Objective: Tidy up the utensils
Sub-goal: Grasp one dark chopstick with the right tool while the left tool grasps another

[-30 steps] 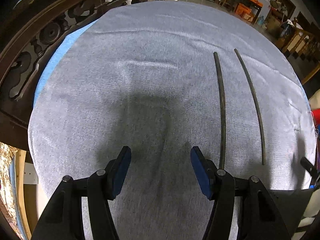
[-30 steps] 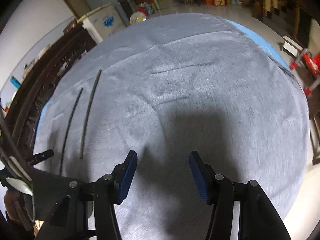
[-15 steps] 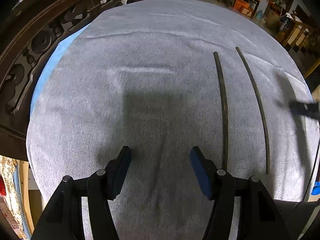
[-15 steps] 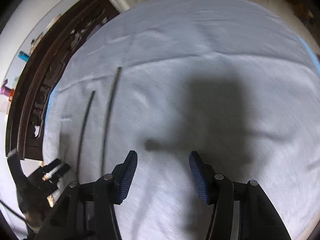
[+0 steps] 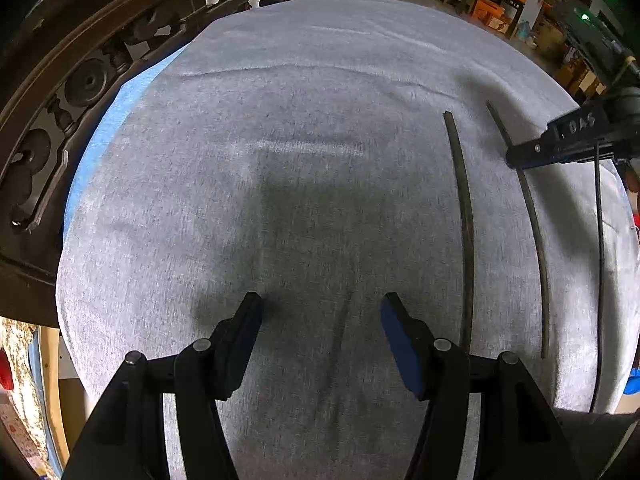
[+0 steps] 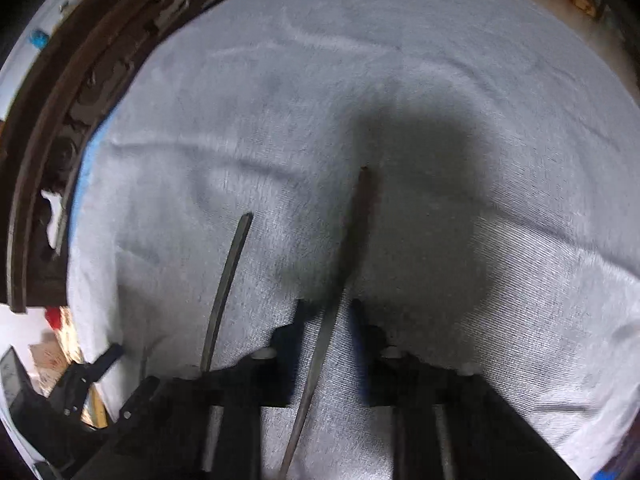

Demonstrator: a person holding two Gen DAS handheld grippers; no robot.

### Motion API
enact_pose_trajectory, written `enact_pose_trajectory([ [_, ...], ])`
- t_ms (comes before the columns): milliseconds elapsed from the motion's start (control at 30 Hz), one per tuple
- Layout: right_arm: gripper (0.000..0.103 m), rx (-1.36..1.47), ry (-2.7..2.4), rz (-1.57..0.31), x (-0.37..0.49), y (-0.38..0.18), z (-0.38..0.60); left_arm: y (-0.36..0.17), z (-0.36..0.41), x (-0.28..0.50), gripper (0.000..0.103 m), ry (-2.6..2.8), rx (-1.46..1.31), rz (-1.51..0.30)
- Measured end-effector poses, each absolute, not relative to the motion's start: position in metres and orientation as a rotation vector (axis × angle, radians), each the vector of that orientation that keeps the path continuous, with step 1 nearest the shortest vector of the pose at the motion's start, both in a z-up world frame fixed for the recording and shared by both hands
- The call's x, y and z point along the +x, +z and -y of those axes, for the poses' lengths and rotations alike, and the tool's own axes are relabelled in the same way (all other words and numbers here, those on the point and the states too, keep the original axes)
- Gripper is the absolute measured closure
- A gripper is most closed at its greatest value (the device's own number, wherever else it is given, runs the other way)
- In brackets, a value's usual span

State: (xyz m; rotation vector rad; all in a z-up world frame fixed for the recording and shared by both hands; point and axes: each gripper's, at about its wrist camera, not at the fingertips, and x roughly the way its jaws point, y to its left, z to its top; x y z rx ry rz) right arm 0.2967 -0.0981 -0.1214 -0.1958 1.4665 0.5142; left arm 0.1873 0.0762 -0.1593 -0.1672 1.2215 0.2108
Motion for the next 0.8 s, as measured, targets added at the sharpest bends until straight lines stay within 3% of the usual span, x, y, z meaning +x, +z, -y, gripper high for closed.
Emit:
enact_pose_trajectory([
  [367,0.097,-0.531,0.426,-1.475,0.268,-0.121,0.125,-0.144,-0.059,0.251,0.041,0.123,-0.158,-1.288],
  [667,0.096,-0.48,0.429,-1.508,0.261,-0.125,0.165,-0.156,-0.023,0.33,0.041,0.055,-0.023,-1.428],
  [767,0.096,-0.461,0.439,-1.516,0.267,-0.121,0.179,-0.162,-0.018,0.345,0.047,0.052,0.002,-1.452],
  [800,0.096,-0.457,0.441,-1.519,0.269,-0.122,0.18,-0.162,-0.016,0.35,0.057,0.046,0.006,-1.46],
])
